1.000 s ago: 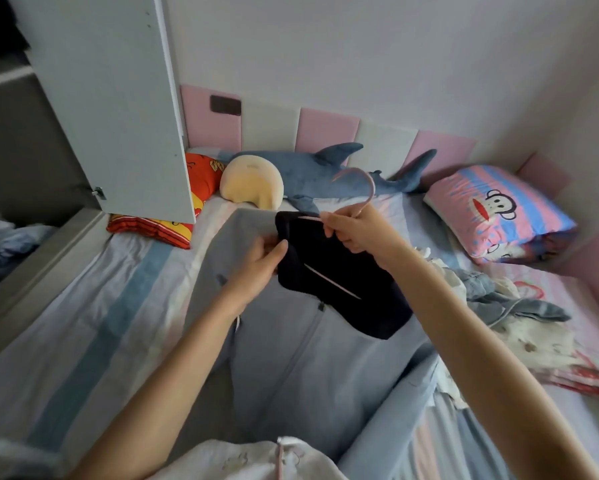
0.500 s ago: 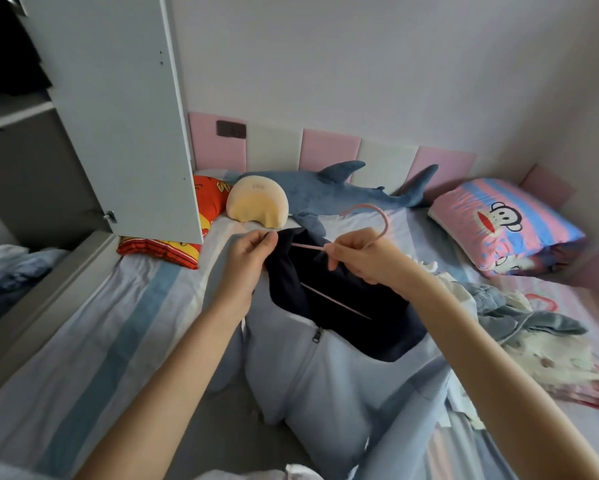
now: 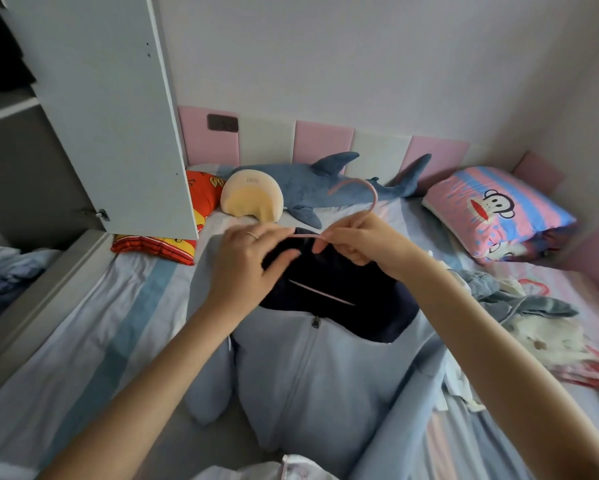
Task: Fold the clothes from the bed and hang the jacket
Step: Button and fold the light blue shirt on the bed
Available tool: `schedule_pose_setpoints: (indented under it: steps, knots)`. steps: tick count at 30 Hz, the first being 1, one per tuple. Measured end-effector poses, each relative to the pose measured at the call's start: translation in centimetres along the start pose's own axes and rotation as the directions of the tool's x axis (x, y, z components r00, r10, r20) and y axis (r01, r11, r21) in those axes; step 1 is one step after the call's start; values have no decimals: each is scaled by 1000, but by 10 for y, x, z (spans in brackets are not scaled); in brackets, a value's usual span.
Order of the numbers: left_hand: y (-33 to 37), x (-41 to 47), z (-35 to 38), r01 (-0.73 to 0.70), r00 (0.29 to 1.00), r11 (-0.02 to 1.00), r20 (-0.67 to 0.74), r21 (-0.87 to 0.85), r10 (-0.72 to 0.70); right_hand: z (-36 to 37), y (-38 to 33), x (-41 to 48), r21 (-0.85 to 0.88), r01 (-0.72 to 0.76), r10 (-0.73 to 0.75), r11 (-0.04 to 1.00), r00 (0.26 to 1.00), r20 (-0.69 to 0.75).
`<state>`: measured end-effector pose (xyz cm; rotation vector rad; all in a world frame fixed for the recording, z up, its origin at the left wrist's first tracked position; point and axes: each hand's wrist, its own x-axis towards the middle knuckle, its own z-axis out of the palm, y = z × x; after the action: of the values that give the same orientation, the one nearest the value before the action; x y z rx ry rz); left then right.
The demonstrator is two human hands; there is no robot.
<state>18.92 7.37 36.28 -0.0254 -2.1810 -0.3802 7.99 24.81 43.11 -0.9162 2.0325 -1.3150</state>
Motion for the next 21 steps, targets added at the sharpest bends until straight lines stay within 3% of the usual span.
schedule_pose_setpoints:
  steps: [2, 6, 9, 13, 17, 21]
  knots:
    - [5, 4, -3, -56, 997, 993, 66, 102, 50, 0, -5, 1, 22, 18, -20, 1000, 998, 67]
    - [-2, 21, -6, -140, 985, 982, 116, 129, 125, -4, -8, -1, -84, 109, -93, 990, 979, 181]
    - [-6, 27, -8, -116, 989, 990, 103, 80, 107, -26, -3, -6, -263, 180, -145, 948, 978, 150]
    - [-14, 28, -11, -45, 999, 999, 25, 19, 45, -48, 27, -17, -580, 69, -9, 812, 994, 106]
    - [-12, 32, -17, -86, 996, 994, -11, 67, 87, -32, 46, -23, -372, 61, -122, 926, 982, -142]
    - [-13, 34, -27, -107, 992, 989, -53, 106, 113, -26, 38, -22, 8, -42, 42, 999, 989, -144]
